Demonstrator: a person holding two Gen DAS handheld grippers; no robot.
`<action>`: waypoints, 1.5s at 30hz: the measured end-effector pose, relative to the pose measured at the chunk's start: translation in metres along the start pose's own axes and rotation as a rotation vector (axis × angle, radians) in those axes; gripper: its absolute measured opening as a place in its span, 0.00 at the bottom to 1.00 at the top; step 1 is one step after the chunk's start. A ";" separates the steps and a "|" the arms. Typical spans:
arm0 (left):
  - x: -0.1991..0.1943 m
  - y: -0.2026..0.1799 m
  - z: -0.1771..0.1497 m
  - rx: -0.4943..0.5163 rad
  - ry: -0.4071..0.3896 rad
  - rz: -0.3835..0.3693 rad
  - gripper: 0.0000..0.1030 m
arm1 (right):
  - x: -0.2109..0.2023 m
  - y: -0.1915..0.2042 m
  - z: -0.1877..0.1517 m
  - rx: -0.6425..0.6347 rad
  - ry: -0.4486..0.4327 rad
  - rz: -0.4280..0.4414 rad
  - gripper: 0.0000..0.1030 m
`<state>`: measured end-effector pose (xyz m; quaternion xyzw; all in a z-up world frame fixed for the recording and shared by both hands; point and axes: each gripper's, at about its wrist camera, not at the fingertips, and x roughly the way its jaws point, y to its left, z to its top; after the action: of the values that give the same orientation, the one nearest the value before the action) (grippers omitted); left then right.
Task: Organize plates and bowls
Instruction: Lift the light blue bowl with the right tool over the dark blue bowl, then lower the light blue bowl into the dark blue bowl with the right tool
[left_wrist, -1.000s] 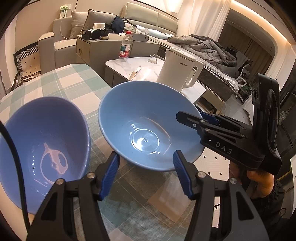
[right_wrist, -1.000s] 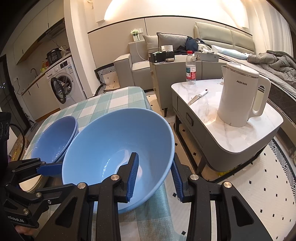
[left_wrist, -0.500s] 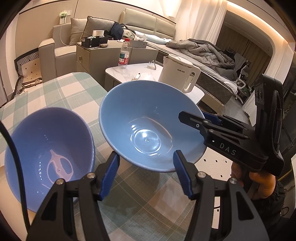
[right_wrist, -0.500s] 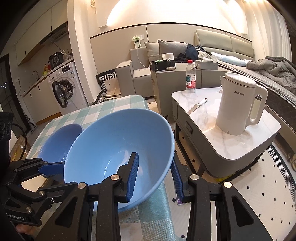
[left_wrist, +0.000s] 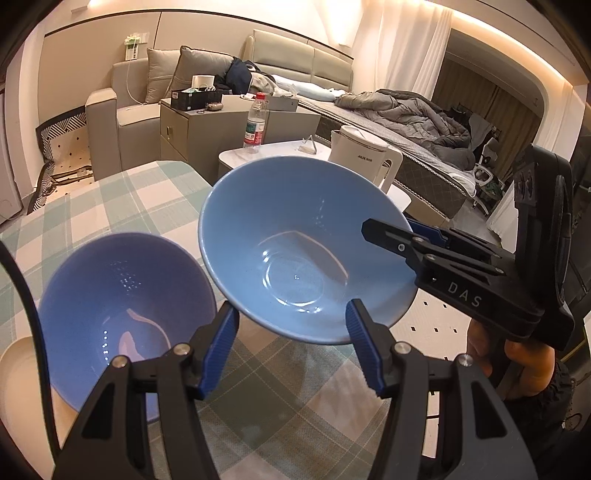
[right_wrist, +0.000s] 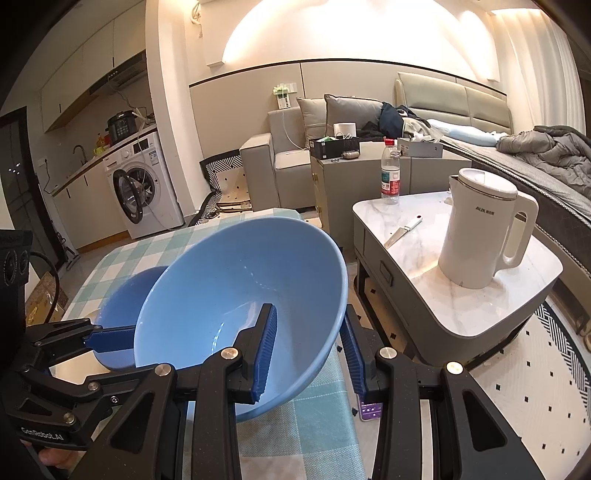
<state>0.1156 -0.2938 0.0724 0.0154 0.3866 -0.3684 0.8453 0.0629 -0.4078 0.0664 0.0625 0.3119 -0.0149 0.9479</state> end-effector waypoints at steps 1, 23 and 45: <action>-0.001 0.001 0.001 0.000 -0.003 0.002 0.57 | -0.001 0.002 0.001 -0.002 -0.003 0.002 0.35; -0.048 0.030 -0.005 -0.040 -0.059 0.042 0.57 | -0.012 0.055 0.024 -0.045 -0.047 0.066 0.36; -0.078 0.044 -0.005 -0.061 -0.122 0.081 0.57 | -0.025 0.083 0.034 -0.073 -0.085 0.107 0.36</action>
<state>0.1065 -0.2125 0.1094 -0.0170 0.3446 -0.3223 0.8815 0.0685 -0.3305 0.1176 0.0437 0.2680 0.0444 0.9614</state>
